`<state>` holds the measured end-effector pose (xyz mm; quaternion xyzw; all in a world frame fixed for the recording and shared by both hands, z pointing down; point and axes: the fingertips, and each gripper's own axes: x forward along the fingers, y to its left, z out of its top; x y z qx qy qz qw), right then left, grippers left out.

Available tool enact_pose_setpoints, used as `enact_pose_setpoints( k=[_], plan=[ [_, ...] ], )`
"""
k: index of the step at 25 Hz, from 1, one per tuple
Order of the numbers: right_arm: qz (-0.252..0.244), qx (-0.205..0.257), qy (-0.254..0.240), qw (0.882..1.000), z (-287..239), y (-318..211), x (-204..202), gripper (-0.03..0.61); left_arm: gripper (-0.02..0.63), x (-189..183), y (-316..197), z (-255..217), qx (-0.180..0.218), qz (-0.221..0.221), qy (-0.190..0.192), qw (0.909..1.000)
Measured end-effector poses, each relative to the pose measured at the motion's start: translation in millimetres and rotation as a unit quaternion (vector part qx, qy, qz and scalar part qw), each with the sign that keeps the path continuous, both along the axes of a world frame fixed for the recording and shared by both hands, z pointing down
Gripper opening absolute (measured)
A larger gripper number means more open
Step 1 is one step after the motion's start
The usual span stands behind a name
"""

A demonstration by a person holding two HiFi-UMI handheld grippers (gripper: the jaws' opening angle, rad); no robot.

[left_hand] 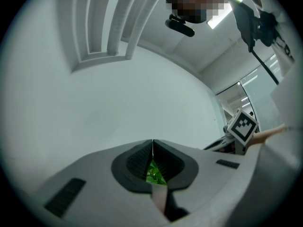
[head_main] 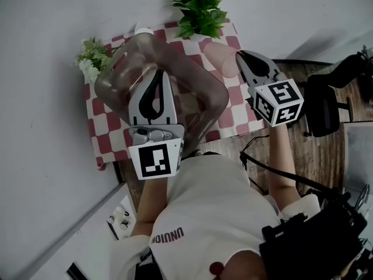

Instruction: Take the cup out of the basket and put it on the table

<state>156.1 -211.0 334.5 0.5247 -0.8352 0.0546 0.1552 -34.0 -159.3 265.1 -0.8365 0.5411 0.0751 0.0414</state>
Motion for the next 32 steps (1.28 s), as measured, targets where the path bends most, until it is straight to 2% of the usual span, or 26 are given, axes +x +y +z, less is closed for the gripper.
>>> enact_pose_setpoints(
  k=[9,28,32],
  plan=[
    [0.034,-0.016,-0.015,0.999,13.4,9.7,17.4,0.035,0.015,0.1,4.0,-0.1,0.001,0.006,-0.003,1.0],
    [0.072,-0.05,-0.019,0.996,42.8,30.2,42.1,0.035,0.015,11.4,10.3,3.0,-0.005,0.02,-0.001,0.9998],
    [0.078,-0.062,-0.022,0.995,53.9,32.9,43.6,0.035,0.016,8.8,13.0,3.4,0.007,0.02,-0.016,0.9997]
  ],
)
